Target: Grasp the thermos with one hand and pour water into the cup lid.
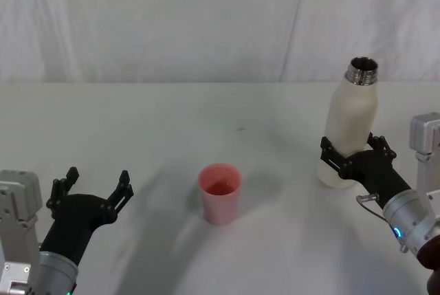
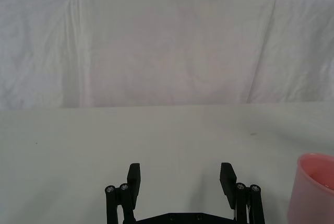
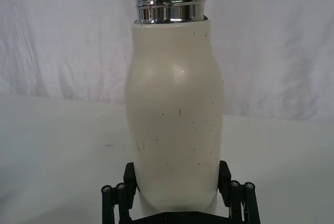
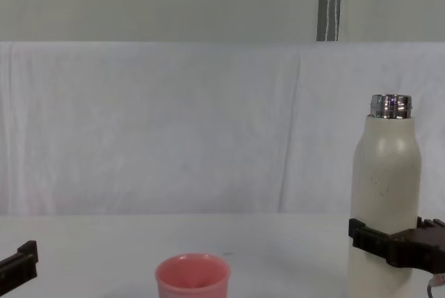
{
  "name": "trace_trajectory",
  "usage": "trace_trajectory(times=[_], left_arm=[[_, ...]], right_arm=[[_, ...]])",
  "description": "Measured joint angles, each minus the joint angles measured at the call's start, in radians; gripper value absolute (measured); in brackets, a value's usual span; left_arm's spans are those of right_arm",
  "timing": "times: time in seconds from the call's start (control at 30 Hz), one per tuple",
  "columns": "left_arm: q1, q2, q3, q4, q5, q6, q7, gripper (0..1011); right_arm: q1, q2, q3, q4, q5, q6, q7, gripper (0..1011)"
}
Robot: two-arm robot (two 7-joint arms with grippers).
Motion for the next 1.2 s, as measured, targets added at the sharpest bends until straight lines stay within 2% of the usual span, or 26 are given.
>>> trace_trajectory(times=[1.2], left_arm=[[0.000,0.000,0.000,0.000,0.000,0.000,0.000,1001]], right_arm=[[-0.007,-0.005,0.001,0.007,-0.006,-0.007,-0.003,951]])
